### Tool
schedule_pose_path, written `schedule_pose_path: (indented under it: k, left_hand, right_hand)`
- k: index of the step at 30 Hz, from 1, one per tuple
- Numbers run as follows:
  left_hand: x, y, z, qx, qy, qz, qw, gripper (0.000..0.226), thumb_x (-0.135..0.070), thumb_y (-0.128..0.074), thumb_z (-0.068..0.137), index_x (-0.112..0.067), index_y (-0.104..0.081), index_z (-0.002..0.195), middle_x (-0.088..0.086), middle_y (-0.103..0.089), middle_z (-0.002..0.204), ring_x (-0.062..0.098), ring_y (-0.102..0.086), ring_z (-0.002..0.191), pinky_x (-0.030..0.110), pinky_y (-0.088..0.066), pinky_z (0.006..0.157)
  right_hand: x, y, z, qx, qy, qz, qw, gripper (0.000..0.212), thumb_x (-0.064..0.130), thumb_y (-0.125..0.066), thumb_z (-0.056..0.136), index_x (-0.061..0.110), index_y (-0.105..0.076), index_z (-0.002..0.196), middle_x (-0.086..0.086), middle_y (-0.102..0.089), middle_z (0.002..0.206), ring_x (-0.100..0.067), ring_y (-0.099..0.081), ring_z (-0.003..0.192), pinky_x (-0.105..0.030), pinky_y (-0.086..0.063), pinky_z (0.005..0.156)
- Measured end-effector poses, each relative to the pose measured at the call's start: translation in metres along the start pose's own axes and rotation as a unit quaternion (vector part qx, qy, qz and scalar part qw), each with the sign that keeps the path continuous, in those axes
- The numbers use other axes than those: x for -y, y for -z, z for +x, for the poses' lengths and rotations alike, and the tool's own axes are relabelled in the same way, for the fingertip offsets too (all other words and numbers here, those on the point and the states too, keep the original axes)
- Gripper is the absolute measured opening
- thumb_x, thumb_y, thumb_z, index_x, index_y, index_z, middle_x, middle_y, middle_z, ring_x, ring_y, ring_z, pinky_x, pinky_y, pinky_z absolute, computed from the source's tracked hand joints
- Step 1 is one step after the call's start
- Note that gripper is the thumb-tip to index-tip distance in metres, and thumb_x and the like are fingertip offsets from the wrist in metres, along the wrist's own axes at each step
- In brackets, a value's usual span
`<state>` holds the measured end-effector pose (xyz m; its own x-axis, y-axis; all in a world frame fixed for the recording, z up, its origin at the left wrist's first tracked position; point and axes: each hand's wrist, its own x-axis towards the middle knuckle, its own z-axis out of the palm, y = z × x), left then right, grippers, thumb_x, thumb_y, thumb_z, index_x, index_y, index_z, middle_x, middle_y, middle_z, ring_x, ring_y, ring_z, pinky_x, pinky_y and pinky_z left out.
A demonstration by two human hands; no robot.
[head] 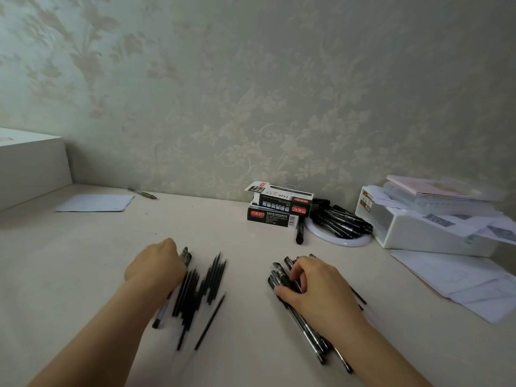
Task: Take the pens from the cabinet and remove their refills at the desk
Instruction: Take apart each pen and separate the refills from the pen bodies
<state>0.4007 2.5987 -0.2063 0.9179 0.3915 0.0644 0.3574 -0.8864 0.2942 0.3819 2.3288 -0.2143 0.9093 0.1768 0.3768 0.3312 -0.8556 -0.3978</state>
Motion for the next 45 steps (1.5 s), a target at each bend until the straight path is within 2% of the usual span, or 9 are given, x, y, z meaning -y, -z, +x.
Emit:
schedule_pose_path:
  k: [8,14,19,24,29,34,37,41,45]
  left_hand:
    - [-0.016,0.005,-0.012,-0.040,0.000,-0.034,0.999,0.029,-0.040,-0.049,0.095,-0.014,-0.051,0.108,0.010,-0.045,0.114,0.031,-0.052,0.103,0.038,-0.046,0.083]
    - [-0.058,-0.014,-0.045,-0.013,-0.160,-0.166,0.973,0.018,-0.042,-0.062,0.087,-0.029,-0.053,0.077,-0.008,-0.055,0.076,0.007,-0.051,0.067,0.024,-0.035,0.058]
    - [-0.073,-0.026,-0.054,0.067,-0.192,-0.272,0.941,0.021,-0.046,-0.066,0.084,-0.028,-0.060,0.073,-0.007,-0.061,0.062,-0.003,-0.053,0.048,0.010,-0.035,0.045]
    - [-0.081,-0.018,-0.061,0.206,-0.120,-0.534,0.811,0.031,-0.040,-0.063,0.088,-0.010,-0.064,0.095,0.008,-0.070,0.082,0.014,-0.067,0.065,0.030,-0.059,0.065]
    - [-0.082,-0.005,-0.067,0.296,-0.103,-0.654,0.688,0.035,-0.035,-0.053,0.096,-0.004,-0.065,0.107,0.015,-0.067,0.092,0.030,-0.069,0.079,0.033,-0.058,0.073]
    - [-0.081,-0.004,-0.065,0.252,-0.125,-0.621,0.732,0.023,-0.025,-0.053,0.098,-0.006,-0.066,0.096,0.002,-0.062,0.075,0.014,-0.052,0.057,0.021,-0.044,0.051]
    - [-0.081,-0.005,-0.062,0.223,-0.184,-0.571,0.769,0.017,-0.019,-0.055,0.097,-0.003,-0.060,0.097,0.004,-0.064,0.073,0.013,-0.046,0.053,0.021,-0.038,0.047]
    - [-0.080,-0.010,-0.061,0.208,-0.248,-0.498,0.804,0.012,-0.020,-0.057,0.095,-0.008,-0.058,0.092,-0.002,-0.061,0.066,0.013,-0.042,0.053,0.022,-0.034,0.048]
    - [-0.078,-0.014,-0.058,0.130,-0.322,-0.403,0.847,0.016,-0.030,-0.052,0.096,-0.026,-0.058,0.082,-0.003,-0.052,0.061,0.011,-0.039,0.054,0.027,-0.033,0.052]
  right_hand:
    - [-0.002,-0.002,0.000,0.008,-0.037,-0.022,0.999,0.022,0.050,-0.065,0.085,0.029,-0.058,0.081,0.013,-0.049,0.070,-0.001,-0.048,0.066,-0.015,-0.029,0.051]
    - [-0.001,-0.005,0.001,0.000,-0.049,-0.042,0.998,0.021,0.043,-0.061,0.088,0.024,-0.059,0.080,0.011,-0.055,0.071,-0.007,-0.054,0.070,-0.023,-0.038,0.056]
    - [-0.001,-0.001,0.002,-0.009,-0.081,-0.001,0.997,0.017,0.040,-0.064,0.086,0.025,-0.060,0.077,0.010,-0.053,0.062,-0.004,-0.054,0.063,-0.022,-0.043,0.056]
    - [0.003,0.017,0.006,-0.008,-0.139,0.219,0.966,0.021,0.039,-0.073,0.080,0.020,-0.069,0.073,0.006,-0.062,0.057,0.001,-0.054,0.049,-0.010,-0.040,0.046]
    - [0.022,0.019,-0.001,0.097,-0.120,0.384,0.910,0.021,0.039,-0.069,0.086,0.020,-0.075,0.080,-0.002,-0.074,0.074,-0.007,-0.067,0.066,-0.020,-0.053,0.066]
    - [0.023,0.016,0.001,0.078,-0.082,0.394,0.912,0.035,0.058,-0.064,0.081,0.025,-0.074,0.089,0.010,-0.060,0.063,-0.001,-0.051,0.057,-0.017,-0.045,0.057]
    - [0.021,0.015,0.003,0.050,-0.098,0.427,0.897,0.044,0.065,-0.061,0.074,0.027,-0.065,0.097,0.007,-0.067,0.068,-0.002,-0.055,0.057,-0.017,-0.046,0.058]
    - [0.020,0.013,0.004,0.059,-0.065,0.446,0.891,0.016,0.034,-0.065,0.091,0.019,-0.066,0.094,0.000,-0.068,0.069,-0.009,-0.055,0.057,-0.018,-0.045,0.054]
    - [0.018,0.013,0.004,0.066,-0.068,0.463,0.881,0.018,0.026,-0.062,0.095,0.009,-0.064,0.091,0.001,-0.065,0.064,-0.009,-0.054,0.056,-0.018,-0.045,0.053]
